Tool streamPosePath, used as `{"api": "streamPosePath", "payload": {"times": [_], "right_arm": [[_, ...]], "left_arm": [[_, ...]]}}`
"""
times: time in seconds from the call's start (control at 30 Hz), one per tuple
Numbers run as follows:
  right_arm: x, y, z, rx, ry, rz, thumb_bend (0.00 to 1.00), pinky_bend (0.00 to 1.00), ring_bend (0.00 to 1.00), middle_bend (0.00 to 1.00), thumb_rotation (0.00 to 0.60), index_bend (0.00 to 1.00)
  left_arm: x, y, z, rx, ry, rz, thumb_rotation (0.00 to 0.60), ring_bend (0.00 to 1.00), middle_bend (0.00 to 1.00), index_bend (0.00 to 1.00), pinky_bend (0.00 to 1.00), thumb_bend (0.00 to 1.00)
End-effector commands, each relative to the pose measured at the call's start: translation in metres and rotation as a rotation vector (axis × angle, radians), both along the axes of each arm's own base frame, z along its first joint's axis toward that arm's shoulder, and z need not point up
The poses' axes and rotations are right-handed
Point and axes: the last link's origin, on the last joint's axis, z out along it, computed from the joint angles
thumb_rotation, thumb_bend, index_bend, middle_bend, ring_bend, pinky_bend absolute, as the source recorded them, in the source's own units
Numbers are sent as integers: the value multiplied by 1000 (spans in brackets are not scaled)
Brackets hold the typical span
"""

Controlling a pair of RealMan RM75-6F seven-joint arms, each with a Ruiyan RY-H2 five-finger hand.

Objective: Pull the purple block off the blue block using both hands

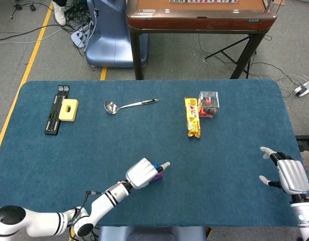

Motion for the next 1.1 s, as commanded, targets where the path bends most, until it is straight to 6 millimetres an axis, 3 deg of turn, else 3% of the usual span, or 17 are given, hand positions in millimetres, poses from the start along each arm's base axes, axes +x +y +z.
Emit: {"api": "streamPosePath", "payload": {"times": [0.03, 0.77, 1.1], "right_arm": [[0, 0, -1, 2, -1, -1, 0, 462, 315, 372, 600, 238], [-1, 0, -3, 7, -11, -3, 0, 462, 315, 372, 600, 238], [-1, -2, -4, 9, -19, 5, 0, 462, 315, 371, 600, 238]], "left_arm": [[6, -1, -2, -12, -10, -1, 600, 976, 1000, 153, 1000, 0], [51, -3, -19, -47, -75, -7, 600, 975, 1000, 153, 1000, 0], [50, -2, -11, -33, -84, 8, 600, 975, 1000, 155, 1000, 0]]}}
